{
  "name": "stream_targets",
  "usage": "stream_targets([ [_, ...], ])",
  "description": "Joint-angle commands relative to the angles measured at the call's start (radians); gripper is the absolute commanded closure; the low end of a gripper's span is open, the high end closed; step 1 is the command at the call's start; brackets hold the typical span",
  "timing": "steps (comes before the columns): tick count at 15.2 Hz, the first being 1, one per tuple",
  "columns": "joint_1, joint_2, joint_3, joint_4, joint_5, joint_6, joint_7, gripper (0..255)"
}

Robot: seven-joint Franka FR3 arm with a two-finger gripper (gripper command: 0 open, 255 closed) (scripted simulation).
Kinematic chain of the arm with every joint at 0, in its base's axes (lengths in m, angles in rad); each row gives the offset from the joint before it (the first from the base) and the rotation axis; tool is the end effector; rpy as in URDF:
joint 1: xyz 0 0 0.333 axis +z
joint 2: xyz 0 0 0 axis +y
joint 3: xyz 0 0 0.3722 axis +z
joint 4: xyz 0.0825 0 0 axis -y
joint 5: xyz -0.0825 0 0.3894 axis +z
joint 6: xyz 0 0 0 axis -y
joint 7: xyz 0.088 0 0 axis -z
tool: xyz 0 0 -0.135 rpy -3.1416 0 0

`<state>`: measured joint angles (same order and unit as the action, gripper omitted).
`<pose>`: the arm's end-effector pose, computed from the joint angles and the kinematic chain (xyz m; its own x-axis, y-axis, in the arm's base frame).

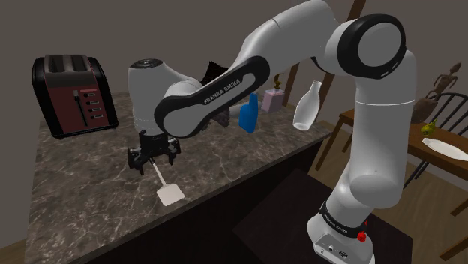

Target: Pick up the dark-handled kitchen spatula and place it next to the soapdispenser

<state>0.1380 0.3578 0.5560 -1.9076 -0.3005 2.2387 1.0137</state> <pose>0.5201 0.3816 0.3605 0.9837 -0.1674 0.0662 -0.1678 -0.9858 -0.0003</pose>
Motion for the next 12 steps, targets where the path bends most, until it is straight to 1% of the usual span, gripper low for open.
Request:
stream_targets([
  [1, 0.000, 0.001, 0.000, -0.001, -0.001, 0.001, 0.000, 0],
  [4, 0.000, 0.001, 0.000, 0.000, -0.001, 0.001, 0.000, 0],
  [5, 0.000, 0.001, 0.000, 0.000, -0.001, 0.001, 0.000, 255],
  [12, 0.000, 0.001, 0.000, 0.000, -0.001, 0.001, 0.000, 255],
])
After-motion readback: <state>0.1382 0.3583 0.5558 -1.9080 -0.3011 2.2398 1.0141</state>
